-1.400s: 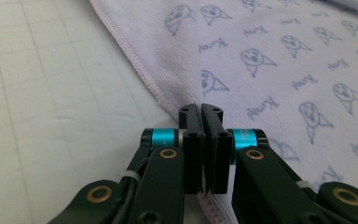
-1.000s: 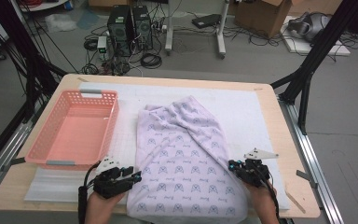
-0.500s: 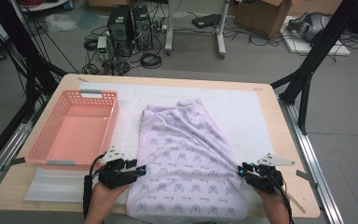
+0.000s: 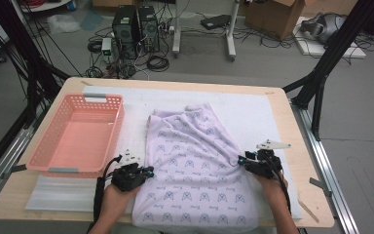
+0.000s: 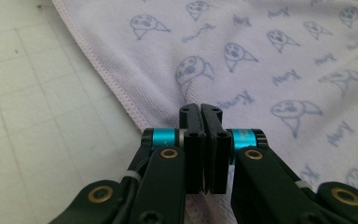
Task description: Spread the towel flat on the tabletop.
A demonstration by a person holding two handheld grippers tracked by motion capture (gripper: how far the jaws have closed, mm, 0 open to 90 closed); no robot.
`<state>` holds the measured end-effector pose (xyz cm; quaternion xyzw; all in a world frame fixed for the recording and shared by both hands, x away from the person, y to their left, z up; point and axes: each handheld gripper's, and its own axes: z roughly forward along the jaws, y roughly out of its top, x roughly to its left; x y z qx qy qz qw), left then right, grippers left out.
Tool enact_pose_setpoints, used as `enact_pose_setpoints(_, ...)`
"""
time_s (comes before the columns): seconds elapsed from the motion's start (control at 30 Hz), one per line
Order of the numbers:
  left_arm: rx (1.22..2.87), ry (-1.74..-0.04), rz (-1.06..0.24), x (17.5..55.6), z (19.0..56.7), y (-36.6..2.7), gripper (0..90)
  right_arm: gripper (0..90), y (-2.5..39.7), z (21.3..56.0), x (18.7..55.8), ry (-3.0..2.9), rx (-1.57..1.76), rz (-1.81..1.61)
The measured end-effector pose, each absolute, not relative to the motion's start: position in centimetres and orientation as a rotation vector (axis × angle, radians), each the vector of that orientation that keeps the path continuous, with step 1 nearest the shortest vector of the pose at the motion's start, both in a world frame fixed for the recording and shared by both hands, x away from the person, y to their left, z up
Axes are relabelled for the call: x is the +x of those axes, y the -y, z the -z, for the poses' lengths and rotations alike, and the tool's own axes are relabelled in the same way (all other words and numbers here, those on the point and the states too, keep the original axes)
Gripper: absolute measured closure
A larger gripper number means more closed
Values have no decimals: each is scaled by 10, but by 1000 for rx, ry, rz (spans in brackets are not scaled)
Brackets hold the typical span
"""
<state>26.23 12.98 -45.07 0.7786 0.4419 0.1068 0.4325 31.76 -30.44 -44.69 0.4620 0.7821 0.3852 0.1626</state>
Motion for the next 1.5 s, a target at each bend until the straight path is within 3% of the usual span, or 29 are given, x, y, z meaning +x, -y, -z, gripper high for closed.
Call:
enact_pose_setpoints(0.27, 1955, -1049, -230, 232, 450, -139, 863, 624, 301, 433, 324, -2157, 1297, -1179)
enact_pose_setpoints(0.3, 1950, -1048, -234, 234, 450, -140, 838, 617, 299, 434, 327, -2174, 1302, -1144)
enact_pose_setpoints(0.43, 1893, -1068, -263, 248, 448, -140, 582, 606, 288, 447, 338, -2247, 1305, -1030)
enact_pose_setpoints(0.47, 1882, -1077, -274, 253, 447, -139, 550, 659, 288, 447, 337, -2239, 1299, -1034)
enact_pose_setpoints(0.5, 1884, -1086, -286, 259, 447, -139, 534, 796, 289, 447, 335, -2243, 1291, -1036)
enact_pose_setpoints(0.57, 1874, -1115, -289, 271, 448, -138, 501, 862, 290, 445, 330, -2280, 1271, -1031)
enact_pose_setpoints(1.0, 1865, -1131, -276, 303, 450, -126, 458, 867, 337, 441, 245, -2341, 1245, -1023)
enact_pose_setpoints(1.1, 1898, -1102, -282, 306, 453, -116, 459, 824, 338, 437, 240, -2360, 1210, -1045)
enact_pose_setpoints(1.13, 1913, -1097, -295, 305, 452, -115, 520, 751, 338, 434, 242, -2330, 1211, -1053)
enact_pose_setpoints(1.17, 1930, -1096, -311, 305, 452, -114, 663, 681, 338, 432, 246, -2293, 1228, -1065)
enact_pose_setpoints(1.23, 1947, -1094, -310, 302, 452, -113, 838, 653, 336, 428, 258, -2238, 1239, -1103)
enact_pose_setpoints(1.4, 1947, -1071, -246, 283, 451, -116, 855, 605, 316, 432, 303, -2179, 1275, -1070)
enact_pose_setpoints(1.5, 1951, -1042, -229, 268, 452, -123, 854, 645, 304, 439, 321, -2207, 1302, -1021)
